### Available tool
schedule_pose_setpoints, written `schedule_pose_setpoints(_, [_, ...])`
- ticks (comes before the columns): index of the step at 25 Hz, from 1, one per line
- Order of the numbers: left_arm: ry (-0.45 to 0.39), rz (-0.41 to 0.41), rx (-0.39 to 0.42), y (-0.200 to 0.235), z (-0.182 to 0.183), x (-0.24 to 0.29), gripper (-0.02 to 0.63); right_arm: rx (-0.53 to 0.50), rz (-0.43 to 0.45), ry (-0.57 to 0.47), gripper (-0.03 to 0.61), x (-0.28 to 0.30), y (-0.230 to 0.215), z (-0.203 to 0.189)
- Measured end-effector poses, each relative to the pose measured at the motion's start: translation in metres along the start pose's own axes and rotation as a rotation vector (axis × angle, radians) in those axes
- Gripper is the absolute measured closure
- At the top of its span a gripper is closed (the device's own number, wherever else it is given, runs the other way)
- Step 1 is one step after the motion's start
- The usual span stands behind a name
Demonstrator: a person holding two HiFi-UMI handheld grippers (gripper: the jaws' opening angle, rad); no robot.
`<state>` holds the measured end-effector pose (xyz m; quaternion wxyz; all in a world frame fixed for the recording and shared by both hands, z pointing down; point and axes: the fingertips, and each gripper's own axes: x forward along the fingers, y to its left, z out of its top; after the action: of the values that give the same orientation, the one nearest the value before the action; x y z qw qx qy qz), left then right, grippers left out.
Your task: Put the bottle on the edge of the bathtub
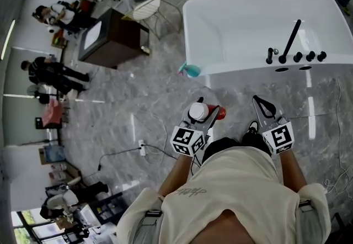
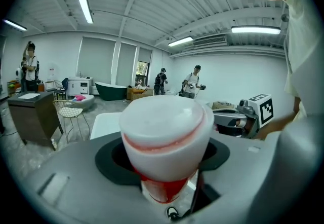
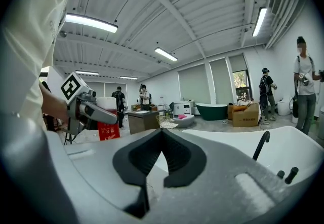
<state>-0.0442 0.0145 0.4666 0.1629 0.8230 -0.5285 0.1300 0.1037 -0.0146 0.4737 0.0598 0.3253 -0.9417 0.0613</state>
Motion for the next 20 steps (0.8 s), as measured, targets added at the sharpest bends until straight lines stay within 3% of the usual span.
schedule_pose_setpoints(9, [0.049,-0.023,-0.008,0.014,-0.01,0.045,0.311,0.032,-0.003,0.051,0.578,0.017,-0.026,-0.02])
schedule_pose_setpoints(12, [0.043,-0.055,-0.014,0.018,-0.004,0.064,0.311,0.021,-0.036,0.069,0.578,0.018,-0.037,-0.014])
schedule_pose_setpoints(20, [0.043,-0.138,0.069,0.047,0.003,0.117,0.311,-0.008,-0.148,0.096,0.578,0.046,-0.061,0.01])
